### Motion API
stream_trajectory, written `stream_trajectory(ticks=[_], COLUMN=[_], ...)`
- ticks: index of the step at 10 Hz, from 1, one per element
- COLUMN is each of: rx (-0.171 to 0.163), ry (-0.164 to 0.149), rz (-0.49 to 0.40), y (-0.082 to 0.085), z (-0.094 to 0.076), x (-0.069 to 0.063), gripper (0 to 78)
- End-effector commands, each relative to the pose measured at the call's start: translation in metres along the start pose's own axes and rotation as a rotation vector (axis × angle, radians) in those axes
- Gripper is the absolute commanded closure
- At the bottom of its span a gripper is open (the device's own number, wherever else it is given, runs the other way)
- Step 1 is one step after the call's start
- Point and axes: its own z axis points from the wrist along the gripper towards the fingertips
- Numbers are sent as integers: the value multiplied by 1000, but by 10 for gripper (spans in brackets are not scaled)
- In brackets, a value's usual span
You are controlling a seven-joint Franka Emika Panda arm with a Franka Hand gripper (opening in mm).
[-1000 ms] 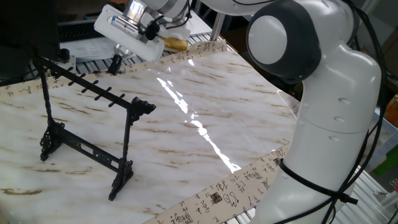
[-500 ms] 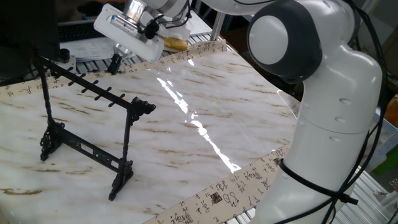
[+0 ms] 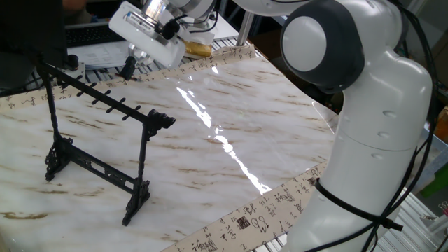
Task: Place the brush on the pen rack
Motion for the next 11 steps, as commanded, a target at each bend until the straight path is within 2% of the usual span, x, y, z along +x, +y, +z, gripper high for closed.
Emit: stream_trajectory(ticks=[1, 4, 8, 11], rx=[-21, -28, -36, -44], ry=[12, 2, 16, 11], rz=[30, 71, 68, 71], y=[2, 0, -1, -2], z=[-5, 1, 3, 4], x=[3, 28, 31, 32], gripper=[764, 764, 764, 764])
